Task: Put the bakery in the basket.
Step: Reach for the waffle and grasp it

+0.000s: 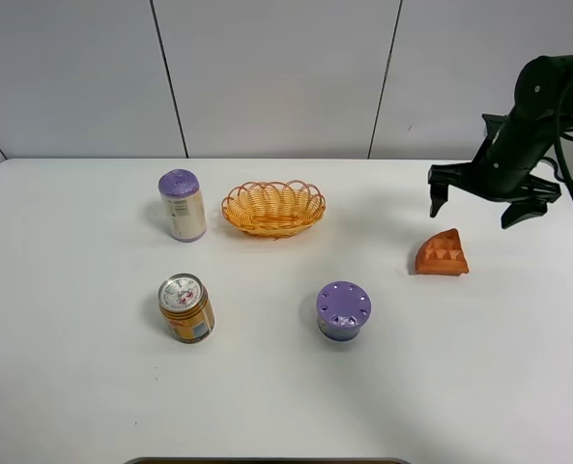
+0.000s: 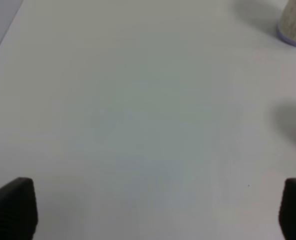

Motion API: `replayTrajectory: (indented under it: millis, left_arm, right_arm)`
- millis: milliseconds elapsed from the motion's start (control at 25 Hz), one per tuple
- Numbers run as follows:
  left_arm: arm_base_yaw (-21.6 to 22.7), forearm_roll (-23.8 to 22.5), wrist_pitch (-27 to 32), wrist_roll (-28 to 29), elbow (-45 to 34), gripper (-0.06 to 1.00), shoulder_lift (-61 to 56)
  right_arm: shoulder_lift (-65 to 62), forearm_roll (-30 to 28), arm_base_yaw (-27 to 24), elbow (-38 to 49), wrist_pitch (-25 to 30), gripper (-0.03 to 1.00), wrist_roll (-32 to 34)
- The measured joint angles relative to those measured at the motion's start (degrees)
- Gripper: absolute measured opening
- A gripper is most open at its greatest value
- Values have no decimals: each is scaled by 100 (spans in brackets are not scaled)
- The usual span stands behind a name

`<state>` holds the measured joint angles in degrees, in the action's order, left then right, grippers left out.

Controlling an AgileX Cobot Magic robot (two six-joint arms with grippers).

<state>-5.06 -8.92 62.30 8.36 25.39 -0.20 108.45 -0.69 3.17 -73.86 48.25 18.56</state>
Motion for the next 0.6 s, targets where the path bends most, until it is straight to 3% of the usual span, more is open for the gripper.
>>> replayTrajectory:
  millis: [600]
  left_arm:
    - [0, 0, 0, 0, 0, 99, 0]
  right_arm:
    - [726, 113, 76, 289, -586, 99, -3]
